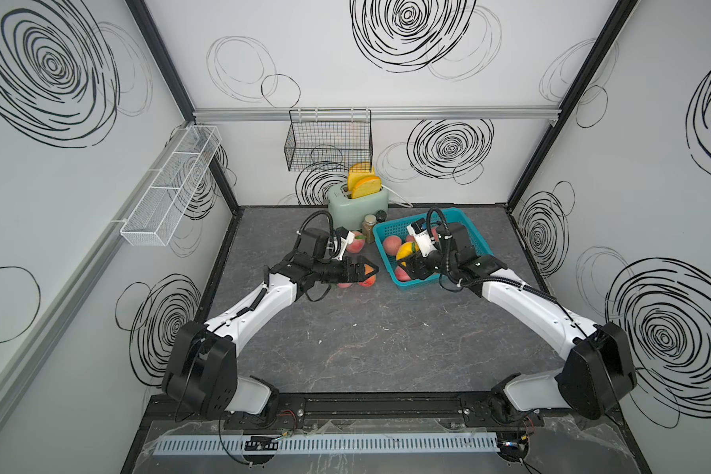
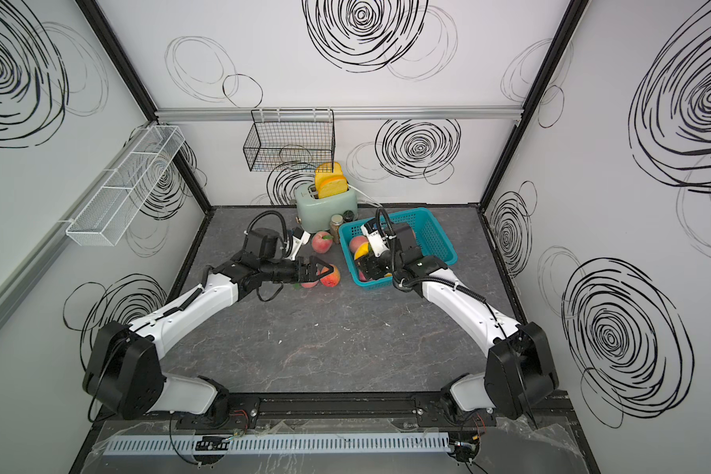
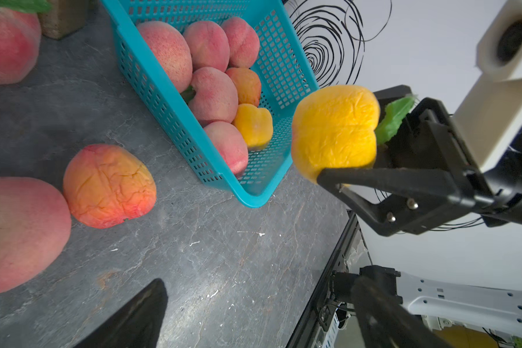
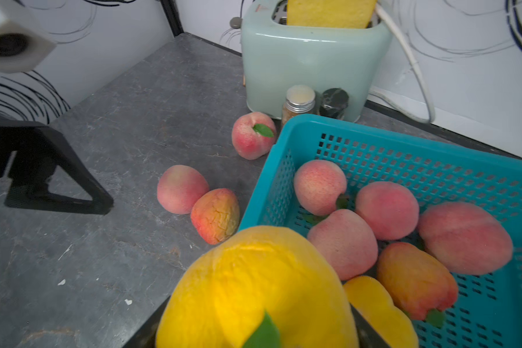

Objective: Put the peaches into the basket
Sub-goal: Pick up the peach from the center of the board, then place the peach in the basket.

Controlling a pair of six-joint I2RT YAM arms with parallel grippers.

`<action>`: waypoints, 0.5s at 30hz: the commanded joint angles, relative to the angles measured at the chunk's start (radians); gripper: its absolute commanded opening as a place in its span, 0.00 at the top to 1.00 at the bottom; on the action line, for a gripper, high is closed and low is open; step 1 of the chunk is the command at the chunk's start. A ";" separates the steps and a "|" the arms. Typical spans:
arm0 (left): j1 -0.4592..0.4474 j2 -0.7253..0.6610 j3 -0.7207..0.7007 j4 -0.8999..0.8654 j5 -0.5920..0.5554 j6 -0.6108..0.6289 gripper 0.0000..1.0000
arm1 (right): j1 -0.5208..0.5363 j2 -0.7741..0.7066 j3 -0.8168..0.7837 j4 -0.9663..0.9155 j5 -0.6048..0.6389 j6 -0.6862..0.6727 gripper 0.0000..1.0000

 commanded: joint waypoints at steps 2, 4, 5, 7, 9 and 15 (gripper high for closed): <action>-0.010 0.029 0.071 -0.063 -0.083 0.097 0.01 | -0.075 0.000 0.040 -0.077 0.030 -0.009 0.26; -0.020 0.041 0.091 -0.086 -0.107 0.123 0.02 | -0.105 -0.002 0.041 -0.084 0.041 -0.013 0.26; -0.025 0.049 0.100 -0.095 -0.118 0.134 0.02 | -0.123 -0.003 0.043 -0.086 0.045 -0.013 0.26; -0.037 0.060 0.115 -0.105 -0.142 0.150 0.02 | -0.155 -0.001 0.047 -0.091 0.046 -0.009 0.26; -0.060 0.077 0.149 -0.143 -0.201 0.184 0.02 | -0.188 0.008 0.055 -0.090 0.040 -0.006 0.26; -0.133 0.136 0.262 -0.236 -0.344 0.268 0.02 | -0.277 0.078 0.098 -0.095 0.040 -0.005 0.26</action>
